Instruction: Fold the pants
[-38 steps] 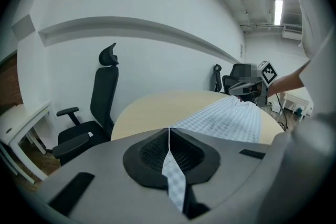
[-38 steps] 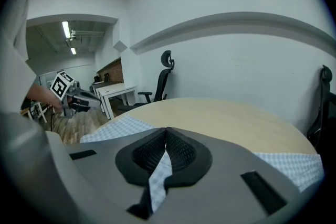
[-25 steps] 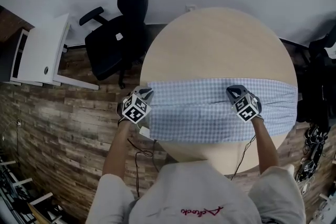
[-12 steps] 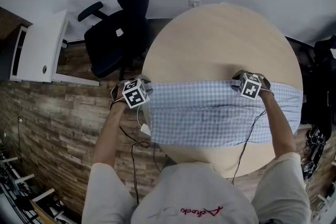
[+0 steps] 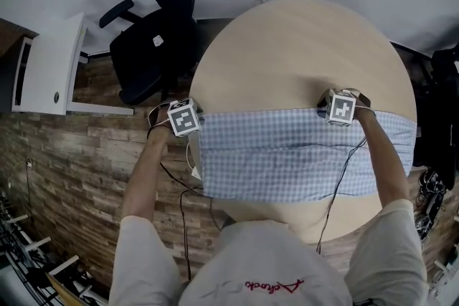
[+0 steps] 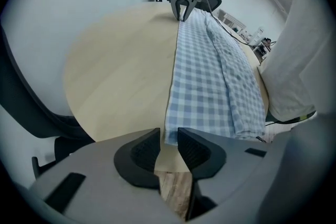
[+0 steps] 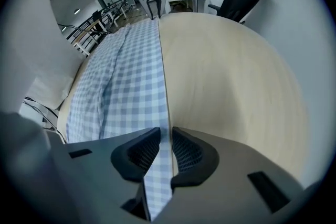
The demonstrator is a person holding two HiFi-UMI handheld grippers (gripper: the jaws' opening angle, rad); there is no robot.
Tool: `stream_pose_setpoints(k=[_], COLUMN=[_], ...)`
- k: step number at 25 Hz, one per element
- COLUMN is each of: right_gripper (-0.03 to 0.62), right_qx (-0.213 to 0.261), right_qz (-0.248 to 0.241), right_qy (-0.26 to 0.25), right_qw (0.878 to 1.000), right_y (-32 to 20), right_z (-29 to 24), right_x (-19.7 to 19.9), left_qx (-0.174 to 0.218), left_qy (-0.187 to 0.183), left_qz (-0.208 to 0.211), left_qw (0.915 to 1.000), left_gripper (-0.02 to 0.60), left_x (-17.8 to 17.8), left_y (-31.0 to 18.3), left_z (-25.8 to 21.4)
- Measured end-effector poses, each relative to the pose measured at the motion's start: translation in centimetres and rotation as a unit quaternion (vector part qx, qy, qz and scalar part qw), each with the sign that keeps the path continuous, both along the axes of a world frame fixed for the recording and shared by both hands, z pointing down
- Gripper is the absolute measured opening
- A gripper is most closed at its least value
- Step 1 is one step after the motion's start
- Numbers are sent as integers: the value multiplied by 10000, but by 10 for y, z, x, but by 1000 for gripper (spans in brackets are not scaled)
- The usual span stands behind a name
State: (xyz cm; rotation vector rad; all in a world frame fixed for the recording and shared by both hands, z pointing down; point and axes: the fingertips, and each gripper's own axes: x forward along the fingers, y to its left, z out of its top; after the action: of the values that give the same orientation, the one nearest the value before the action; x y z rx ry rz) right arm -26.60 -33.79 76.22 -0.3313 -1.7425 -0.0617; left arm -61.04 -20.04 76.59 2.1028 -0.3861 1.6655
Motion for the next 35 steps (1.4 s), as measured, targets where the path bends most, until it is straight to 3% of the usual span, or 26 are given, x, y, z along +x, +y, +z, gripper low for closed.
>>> stream_pose_setpoints(k=[4, 9, 21, 26, 30, 35], right_gripper=[48, 36, 37, 37, 37, 37], right_qx=[-104, -167, 493, 1096, 1578, 2179], right_qz=[17, 42, 289, 352, 403, 264], right_qy=[37, -65, -652, -828, -1098, -1306], right_qw=[9999, 9998, 9962, 9899, 9805, 9668], right_y=[2, 4, -24, -34, -34, -3], right_z=[-2, -8, -80, -111, -143, -165], right_x=[1, 5, 3, 13, 15, 26], left_qx=[-106, -111, 908, 1677, 2321, 2759], left_qy=[-58, -67, -242, -439, -638, -744], left_qz=[185, 290, 251, 329, 315, 442], left_qw=[9998, 9995, 9953, 9843, 9701, 9573], left_gripper=[48, 43, 43, 44, 44, 44], left_x=[1, 4, -4, -1, -3, 7], left_y=[2, 0, -51, -73, -84, -64], left_z=[0, -2, -68, -108, -135, -152])
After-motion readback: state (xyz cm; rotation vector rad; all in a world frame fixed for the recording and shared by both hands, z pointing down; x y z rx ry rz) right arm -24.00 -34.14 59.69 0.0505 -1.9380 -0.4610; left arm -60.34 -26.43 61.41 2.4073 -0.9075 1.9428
